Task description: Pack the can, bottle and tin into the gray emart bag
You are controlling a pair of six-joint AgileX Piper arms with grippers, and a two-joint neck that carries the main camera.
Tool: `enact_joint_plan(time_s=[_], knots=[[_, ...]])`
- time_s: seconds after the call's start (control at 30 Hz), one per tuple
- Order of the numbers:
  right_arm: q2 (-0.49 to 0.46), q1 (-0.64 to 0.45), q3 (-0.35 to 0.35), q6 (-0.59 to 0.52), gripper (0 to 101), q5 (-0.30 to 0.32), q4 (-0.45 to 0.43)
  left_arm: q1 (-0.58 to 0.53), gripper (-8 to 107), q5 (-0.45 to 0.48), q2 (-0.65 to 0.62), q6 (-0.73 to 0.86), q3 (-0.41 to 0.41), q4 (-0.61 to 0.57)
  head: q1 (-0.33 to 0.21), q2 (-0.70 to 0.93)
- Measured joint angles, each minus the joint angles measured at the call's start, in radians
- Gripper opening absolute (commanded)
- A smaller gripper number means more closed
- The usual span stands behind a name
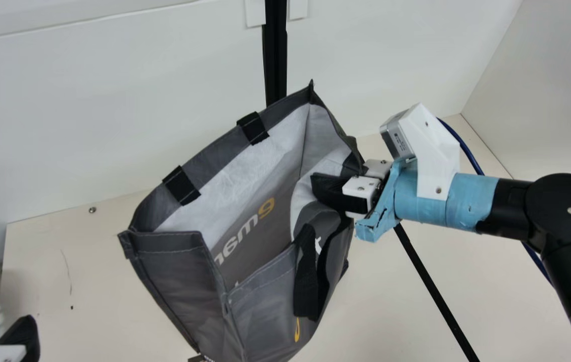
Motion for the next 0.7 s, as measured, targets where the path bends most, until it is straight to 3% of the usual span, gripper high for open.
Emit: enact_joint_plan(time_s=[0.23, 0.7], knots=[[0.011, 0.007, -0.049, 0.038, 0, -0.01, -0.044, 0.0, 90, 0.0, 0.0, 0.0, 0.0, 0.0, 0.0, 0.0], [0.036, -0.092, -0.168, 0.168, 0, -0.103, -0.154, 0.0, 90, 0.0, 0.0, 0.0, 0.0, 0.0, 0.0, 0.0]])
